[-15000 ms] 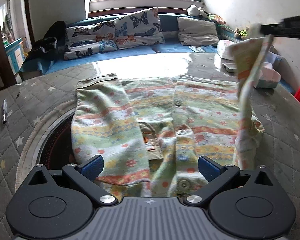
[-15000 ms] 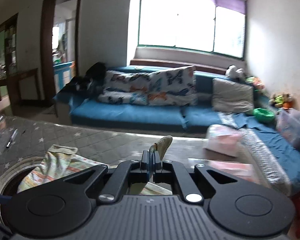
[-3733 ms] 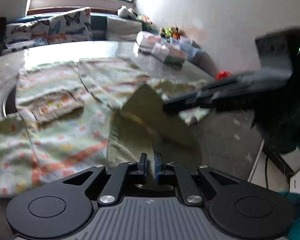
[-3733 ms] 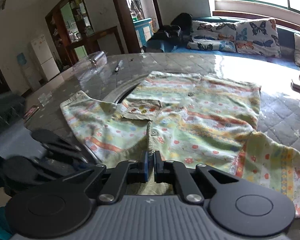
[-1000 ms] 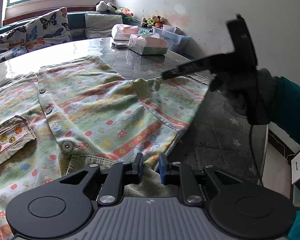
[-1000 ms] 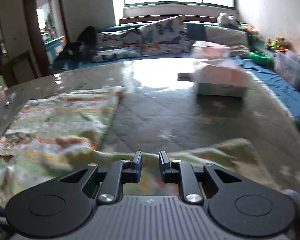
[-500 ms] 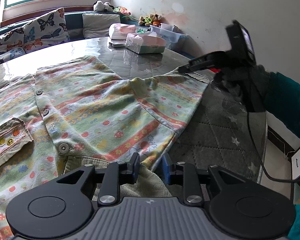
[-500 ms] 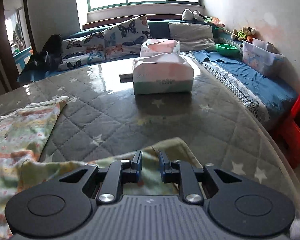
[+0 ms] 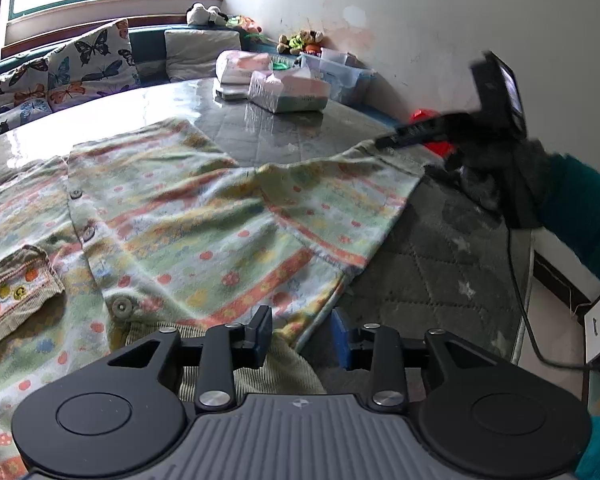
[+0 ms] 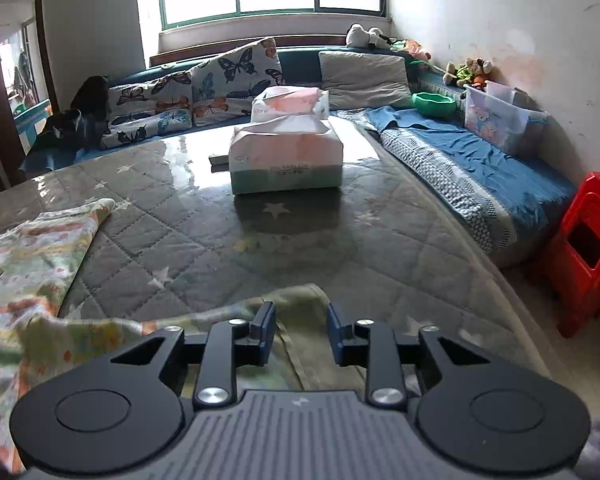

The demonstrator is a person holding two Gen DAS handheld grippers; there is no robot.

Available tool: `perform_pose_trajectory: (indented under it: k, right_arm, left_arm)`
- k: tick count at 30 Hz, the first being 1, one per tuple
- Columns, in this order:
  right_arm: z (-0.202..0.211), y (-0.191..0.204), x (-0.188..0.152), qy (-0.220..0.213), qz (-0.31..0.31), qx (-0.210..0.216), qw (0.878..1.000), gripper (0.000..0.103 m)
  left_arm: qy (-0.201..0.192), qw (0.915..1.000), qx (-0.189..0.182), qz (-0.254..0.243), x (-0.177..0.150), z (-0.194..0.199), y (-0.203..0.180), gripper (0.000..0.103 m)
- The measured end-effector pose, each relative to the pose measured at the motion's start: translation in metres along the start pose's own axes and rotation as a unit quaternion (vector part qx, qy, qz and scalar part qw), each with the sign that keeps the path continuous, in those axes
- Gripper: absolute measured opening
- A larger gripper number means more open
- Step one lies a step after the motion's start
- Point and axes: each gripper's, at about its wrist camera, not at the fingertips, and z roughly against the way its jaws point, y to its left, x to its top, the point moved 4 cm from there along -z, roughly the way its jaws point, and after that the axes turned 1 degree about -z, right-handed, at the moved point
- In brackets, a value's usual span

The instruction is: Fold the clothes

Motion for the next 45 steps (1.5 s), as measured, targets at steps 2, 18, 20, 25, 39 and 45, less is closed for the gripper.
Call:
perform_pose_trajectory:
  k: [2, 18, 20, 25, 39, 45]
  right_arm:
    - [0.007, -0.006, -0.008, 0.003, 0.002, -0.007, 1.000, 0.038]
    - [0.010, -0.017, -0.033, 0.008, -0.009, -0.015, 1.000, 0.029]
    - [0.013, -0.014, -0.031, 0.005, -0.010, -0.008, 1.000, 0.016]
    - [0.024, -0.005, -0.022, -0.012, -0.013, 0.010, 1.000, 0.008]
    - [0.074, 0.013, 0.030, -0.086, -0.007, 0.037, 0.996, 0.008]
    - [0.093, 0.030, 0.043, -0.105, 0.009, 0.057, 0.993, 0.008]
  left_arm:
    - [-0.007, 1.0000, 0.001, 0.001, 0.003, 0.002, 0.000, 0.043]
    - [-0.009, 0.9993, 0.032, 0.016, 0.006, 0.004, 0.008, 0.052]
    - [-0.009, 0.9992, 0.035, 0.018, 0.006, 0.004, 0.009, 0.054]
    - [-0.008, 0.9986, 0.045, 0.024, 0.007, 0.003, 0.011, 0.056]
    - [0.003, 0.9988, 0.049, 0.009, 0.022, -0.030, -0.001, 0.057]
    - [0.006, 0.9986, 0.051, -0.012, 0.020, -0.041, -0.011, 0.057]
